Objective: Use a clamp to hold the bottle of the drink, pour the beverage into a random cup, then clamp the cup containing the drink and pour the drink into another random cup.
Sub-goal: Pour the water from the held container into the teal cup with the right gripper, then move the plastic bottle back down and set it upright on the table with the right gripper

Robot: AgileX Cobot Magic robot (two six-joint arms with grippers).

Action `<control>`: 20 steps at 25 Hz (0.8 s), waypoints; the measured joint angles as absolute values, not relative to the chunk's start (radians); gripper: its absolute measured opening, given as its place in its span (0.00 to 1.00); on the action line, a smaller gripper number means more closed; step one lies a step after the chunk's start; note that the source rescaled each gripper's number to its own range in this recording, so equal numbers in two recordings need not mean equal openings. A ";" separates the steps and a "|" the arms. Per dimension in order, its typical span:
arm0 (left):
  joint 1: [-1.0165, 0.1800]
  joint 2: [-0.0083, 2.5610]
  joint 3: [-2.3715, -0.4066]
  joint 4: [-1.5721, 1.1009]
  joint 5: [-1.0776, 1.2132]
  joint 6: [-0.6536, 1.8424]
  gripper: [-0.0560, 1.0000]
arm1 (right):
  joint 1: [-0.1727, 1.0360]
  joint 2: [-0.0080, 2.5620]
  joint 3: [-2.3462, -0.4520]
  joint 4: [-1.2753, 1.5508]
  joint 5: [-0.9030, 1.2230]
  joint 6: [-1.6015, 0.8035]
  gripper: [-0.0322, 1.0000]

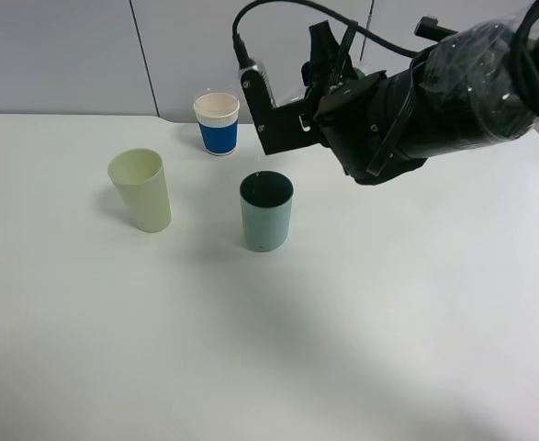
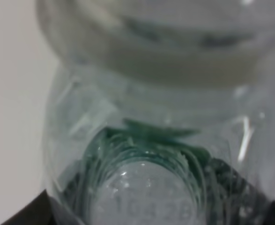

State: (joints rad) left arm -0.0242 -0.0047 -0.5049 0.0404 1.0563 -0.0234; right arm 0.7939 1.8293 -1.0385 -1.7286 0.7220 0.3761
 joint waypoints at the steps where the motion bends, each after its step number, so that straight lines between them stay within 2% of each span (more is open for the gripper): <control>1: -0.024 -0.005 -0.505 0.040 1.056 -0.023 1.00 | 0.794 1.829 -1.039 -1.729 0.719 0.460 0.05; 11: -0.024 -0.005 -0.505 0.040 1.056 -0.023 1.00 | 0.794 1.829 -1.039 -1.645 0.720 0.932 0.05; 20: -0.024 -0.005 -0.505 0.040 1.056 -0.023 1.00 | 0.794 1.748 -1.039 -1.281 0.620 1.010 0.05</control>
State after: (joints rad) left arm -0.0242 -0.0047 -0.5049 0.0404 1.0563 -0.0234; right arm 0.7939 1.7484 -1.0385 -1.2812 0.6200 1.0102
